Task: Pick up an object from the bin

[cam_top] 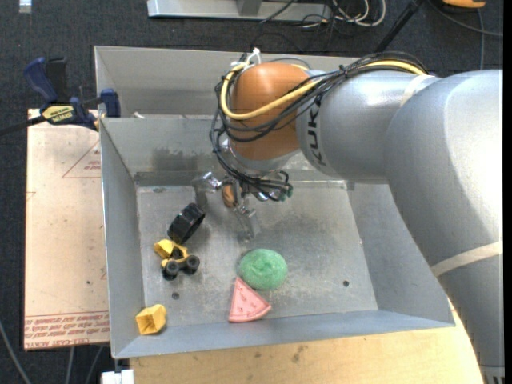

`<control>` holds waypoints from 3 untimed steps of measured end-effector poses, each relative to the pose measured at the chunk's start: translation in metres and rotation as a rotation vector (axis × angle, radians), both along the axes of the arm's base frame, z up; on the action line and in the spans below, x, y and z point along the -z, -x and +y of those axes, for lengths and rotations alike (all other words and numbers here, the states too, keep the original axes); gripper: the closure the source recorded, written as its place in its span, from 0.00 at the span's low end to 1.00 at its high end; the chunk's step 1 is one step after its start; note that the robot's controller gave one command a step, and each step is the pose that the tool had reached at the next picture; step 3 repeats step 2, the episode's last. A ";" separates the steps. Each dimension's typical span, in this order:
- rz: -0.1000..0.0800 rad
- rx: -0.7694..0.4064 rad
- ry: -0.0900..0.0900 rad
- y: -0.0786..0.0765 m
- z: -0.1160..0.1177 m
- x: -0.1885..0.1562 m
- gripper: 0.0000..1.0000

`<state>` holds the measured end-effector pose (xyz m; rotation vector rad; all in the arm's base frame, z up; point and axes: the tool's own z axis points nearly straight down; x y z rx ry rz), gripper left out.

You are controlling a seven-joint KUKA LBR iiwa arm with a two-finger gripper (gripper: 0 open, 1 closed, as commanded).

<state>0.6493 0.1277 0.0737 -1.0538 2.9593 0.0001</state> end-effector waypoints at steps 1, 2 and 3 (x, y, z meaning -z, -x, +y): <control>-0.002 0.064 -0.003 0.004 0.030 -0.016 0.00; -0.001 -0.283 -0.002 0.045 0.070 -0.023 1.00; -0.001 -0.283 -0.002 0.045 0.070 -0.023 1.00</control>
Offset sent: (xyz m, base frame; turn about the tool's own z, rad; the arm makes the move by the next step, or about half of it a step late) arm -0.0471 0.0706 0.0239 -0.2877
